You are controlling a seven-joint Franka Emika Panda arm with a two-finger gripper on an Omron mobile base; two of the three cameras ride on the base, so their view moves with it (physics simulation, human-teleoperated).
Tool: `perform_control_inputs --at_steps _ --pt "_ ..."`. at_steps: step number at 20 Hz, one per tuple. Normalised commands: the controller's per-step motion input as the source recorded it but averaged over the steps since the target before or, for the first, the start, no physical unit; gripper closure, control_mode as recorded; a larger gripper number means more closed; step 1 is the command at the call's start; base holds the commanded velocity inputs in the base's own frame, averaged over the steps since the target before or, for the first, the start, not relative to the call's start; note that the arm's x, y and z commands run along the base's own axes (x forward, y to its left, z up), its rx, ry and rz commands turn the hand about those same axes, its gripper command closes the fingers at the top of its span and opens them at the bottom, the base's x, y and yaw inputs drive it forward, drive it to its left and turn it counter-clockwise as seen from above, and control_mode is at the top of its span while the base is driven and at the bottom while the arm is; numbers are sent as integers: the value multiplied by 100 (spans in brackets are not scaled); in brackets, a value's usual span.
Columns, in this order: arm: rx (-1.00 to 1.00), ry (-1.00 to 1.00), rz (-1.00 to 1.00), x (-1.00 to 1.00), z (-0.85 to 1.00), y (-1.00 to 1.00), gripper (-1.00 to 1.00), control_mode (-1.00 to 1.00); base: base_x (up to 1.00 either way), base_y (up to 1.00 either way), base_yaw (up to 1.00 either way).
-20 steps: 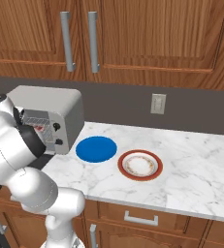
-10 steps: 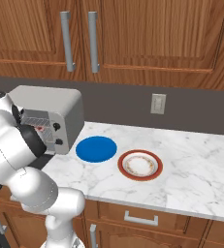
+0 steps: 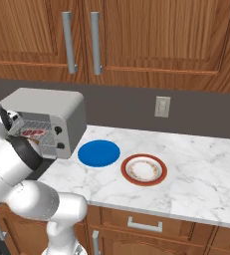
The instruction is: Open the toaster oven door. Place the baguette on the top rack in the toaster oven and place the steak on the bottom rack.
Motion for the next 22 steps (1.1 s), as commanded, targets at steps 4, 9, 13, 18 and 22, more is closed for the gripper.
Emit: perform_control_inputs --at_steps 4,9,13,18,22 --pt "6 2 -60 -39 0 17 -100 -100 0 0 0" --pt "8 6 -72 -30 -3 13 -100 -100 0 0 0" --pt "12 20 -68 -24 0 3 -100 -100 0 0 0" --pt "6 17 -56 -12 -19 0 -100 -100 0 0 0" --pt "3 0 -46 -2 -39 0 -100 -100 0 0 0"
